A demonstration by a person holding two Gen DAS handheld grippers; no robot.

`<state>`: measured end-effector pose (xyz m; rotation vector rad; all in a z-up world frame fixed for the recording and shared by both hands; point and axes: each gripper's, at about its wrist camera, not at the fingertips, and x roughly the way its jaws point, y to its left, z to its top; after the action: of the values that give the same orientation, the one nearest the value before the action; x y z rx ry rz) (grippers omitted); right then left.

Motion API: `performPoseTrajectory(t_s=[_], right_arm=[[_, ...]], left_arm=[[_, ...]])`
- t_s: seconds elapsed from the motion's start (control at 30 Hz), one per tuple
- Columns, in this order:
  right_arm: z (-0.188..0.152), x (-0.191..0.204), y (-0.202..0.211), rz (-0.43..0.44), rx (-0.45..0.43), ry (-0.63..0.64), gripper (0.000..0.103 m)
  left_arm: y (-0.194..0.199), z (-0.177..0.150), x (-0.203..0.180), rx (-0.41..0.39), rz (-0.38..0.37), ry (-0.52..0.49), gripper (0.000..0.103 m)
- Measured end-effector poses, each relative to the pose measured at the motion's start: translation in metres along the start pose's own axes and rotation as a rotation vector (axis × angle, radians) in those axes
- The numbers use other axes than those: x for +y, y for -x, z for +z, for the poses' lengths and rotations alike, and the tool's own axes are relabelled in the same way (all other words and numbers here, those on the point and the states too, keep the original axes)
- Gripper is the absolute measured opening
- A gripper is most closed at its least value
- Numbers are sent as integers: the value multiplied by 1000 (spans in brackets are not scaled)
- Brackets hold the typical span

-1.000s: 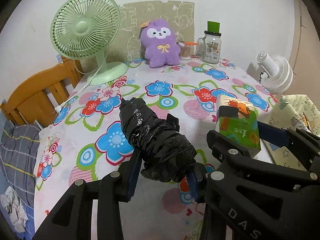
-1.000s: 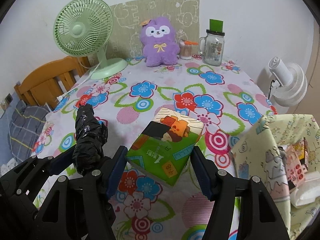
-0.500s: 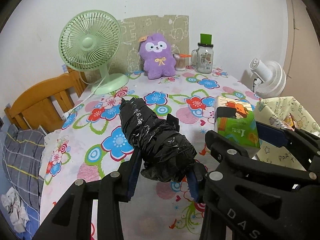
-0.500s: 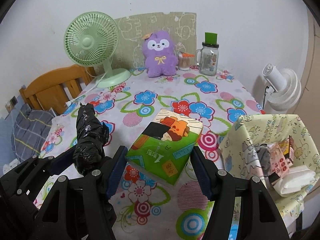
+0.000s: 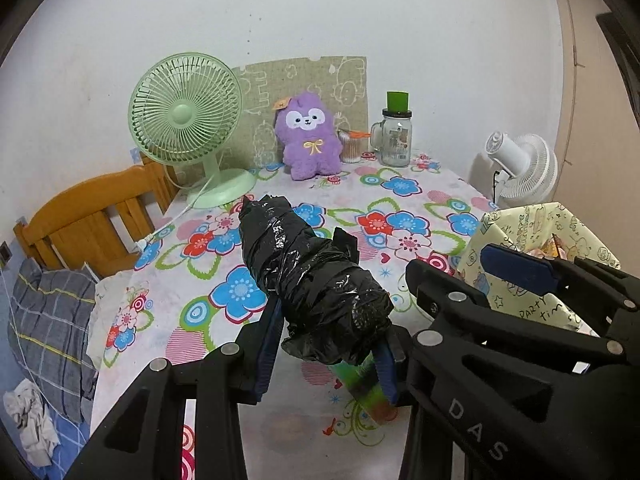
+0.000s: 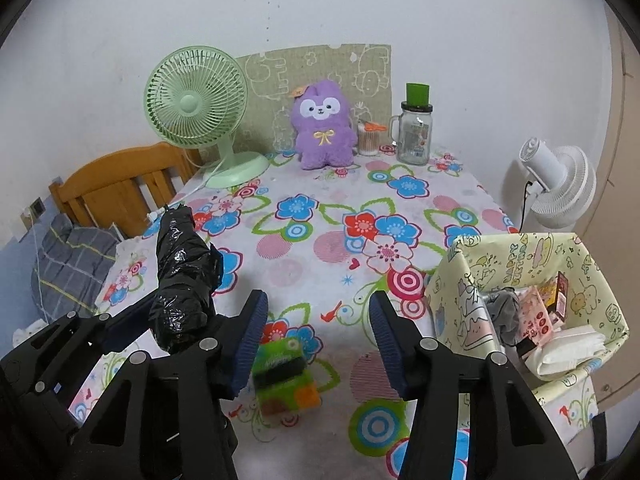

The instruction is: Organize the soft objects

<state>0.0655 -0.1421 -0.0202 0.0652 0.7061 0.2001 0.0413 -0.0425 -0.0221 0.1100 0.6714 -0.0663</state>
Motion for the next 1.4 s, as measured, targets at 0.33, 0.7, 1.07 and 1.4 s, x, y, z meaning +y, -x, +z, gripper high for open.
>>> performPoseTrajectory(t_s=[0.33, 0.7, 1.07, 1.4], right_arm=[[-11, -2, -15, 45, 71, -29, 66], [-27, 9, -40, 54, 133, -14, 70], [-45, 20, -66, 51, 214, 10, 71], [-56, 30, -85, 44, 268, 33, 71]], left_arm=[[-7, -9, -2, 28, 7, -11, 43], [-23, -27, 9, 70, 21, -13, 43], [-42, -49, 21, 133, 16, -12, 43], [-56, -65, 27, 181, 14, -8, 43]])
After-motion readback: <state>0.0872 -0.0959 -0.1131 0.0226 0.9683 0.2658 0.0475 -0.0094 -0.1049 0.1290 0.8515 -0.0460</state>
